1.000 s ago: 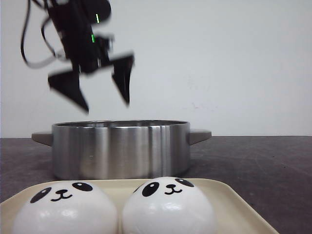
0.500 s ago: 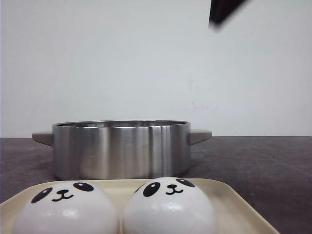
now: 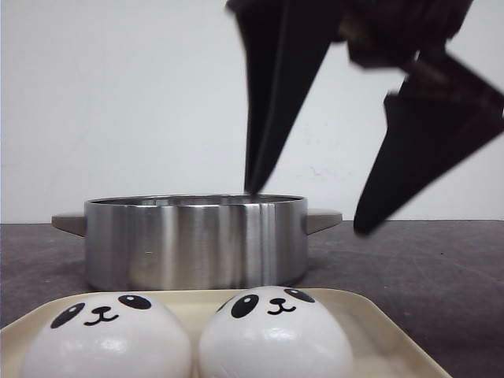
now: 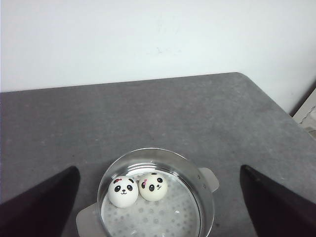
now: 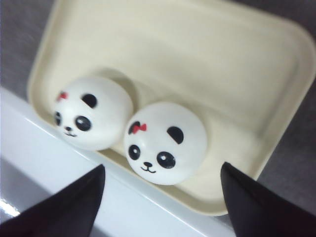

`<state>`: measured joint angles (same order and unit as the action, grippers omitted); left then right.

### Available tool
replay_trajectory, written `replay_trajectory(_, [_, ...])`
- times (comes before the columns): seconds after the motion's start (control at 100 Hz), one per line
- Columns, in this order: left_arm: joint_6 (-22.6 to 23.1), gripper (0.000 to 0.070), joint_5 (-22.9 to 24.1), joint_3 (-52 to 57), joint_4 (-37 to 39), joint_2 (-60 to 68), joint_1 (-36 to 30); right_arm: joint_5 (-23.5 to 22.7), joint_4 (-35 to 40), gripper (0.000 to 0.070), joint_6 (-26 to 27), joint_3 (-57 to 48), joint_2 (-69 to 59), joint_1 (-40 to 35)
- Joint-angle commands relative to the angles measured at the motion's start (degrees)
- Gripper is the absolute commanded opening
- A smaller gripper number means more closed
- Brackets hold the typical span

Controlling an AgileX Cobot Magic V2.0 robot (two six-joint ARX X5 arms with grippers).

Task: Steam buns
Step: 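Lower the right gripper onto the near bun and grasp it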

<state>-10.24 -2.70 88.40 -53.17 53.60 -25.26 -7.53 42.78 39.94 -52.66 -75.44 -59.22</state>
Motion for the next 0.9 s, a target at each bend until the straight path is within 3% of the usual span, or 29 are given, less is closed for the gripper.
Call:
replay_trajectory(0.0, [0.1,0.0632,0.3,0.8,0.0,0.6,-0.3,-0.3,-0.3,0.0464,0.5,-0.7,-2.8,-0.7])
replay_trajectory(0.5, [0.1,0.0632,0.3,0.8,-0.4,0.6,-0.3,-3.2,-6.9,0.0456,-0.5,-0.7,-15.0,-0.7])
replay_trajectory(0.56, [0.1,0.0632,0.3,0.8,-0.7,0.6,-0.3,-3.1,-6.8,0.0379,-0.5,-0.7,-15.6,-0.7])
replay_trajectory(0.66, [0.1,0.0632,0.3,0.8,-0.9,0.6,-0.6,-3.0,-6.4,0.0006,-0.5,-0.7,-15.9,-0.7])
replay_trajectory(0.89, [0.1,0.0632,0.3,0.8,-0.9,0.6,-1.1,-2.6,-8.8,0.0007,-1.4,-2.1,-14.0,-0.7])
